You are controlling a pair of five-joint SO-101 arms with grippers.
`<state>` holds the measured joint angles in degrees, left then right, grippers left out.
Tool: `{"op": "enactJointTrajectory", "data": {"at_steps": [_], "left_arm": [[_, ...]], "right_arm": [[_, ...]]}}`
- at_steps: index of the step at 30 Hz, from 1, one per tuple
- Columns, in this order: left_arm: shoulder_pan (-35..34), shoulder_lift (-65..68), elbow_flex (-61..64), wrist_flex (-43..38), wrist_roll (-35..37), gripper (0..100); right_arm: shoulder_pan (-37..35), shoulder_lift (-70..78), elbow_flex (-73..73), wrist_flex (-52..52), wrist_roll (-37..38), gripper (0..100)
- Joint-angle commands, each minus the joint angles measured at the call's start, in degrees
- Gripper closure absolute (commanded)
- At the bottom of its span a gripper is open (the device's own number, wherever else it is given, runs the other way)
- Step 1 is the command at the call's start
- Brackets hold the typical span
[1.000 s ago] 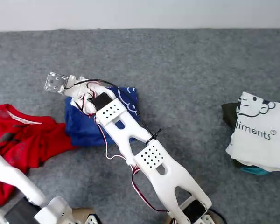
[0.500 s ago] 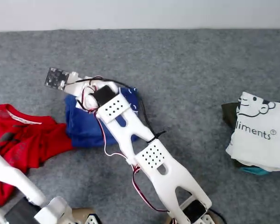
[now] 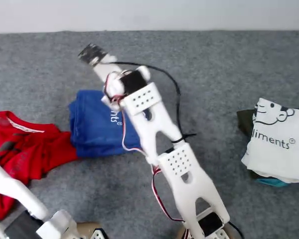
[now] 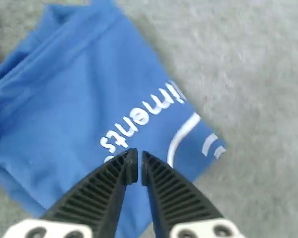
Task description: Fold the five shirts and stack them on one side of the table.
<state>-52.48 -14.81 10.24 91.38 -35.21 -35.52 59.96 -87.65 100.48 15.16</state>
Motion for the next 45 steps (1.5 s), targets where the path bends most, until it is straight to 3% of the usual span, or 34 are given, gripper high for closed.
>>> {"op": "enactJointTrajectory", "data": {"at_steps": [1, 5, 10, 14, 30, 33, 41, 45], "left_arm": [[0.26, -2.37, -1.89, -1.14, 0.09, 98], [0.26, -2.37, -1.89, -1.14, 0.09, 98], [0.26, -2.29, -1.89, -1.14, 0.18, 98], [0.88, -2.29, -1.89, -1.05, 0.18, 98], [1.14, -2.37, -1.98, -1.05, 0.18, 98], [1.14, -2.37, -1.98, -1.05, 0.09, 98], [1.14, -2.37, -2.15, -1.14, 0.09, 98], [1.14, -2.37, -2.15, -1.14, 0.09, 98]], "right_arm": [[1.45, -11.21, 11.16, 2.59, -6.07, 88.9], [1.71, -20.53, 26.02, 2.24, -15.74, 81.2], [1.36, -22.29, 32.44, 2.24, -28.57, 71.4], [1.19, -18.59, 32.62, 2.24, -31.38, 65.6], [-4.35, -3.38, 32.62, -3.91, -33.85, 65.6], [-4.35, -1.36, 32.62, -3.12, -33.67, 70.0], [-1.63, -0.84, 32.62, -2.42, -25.49, 96.3], [1.98, -1.19, 32.18, -0.48, -22.07, 98.8]]}}
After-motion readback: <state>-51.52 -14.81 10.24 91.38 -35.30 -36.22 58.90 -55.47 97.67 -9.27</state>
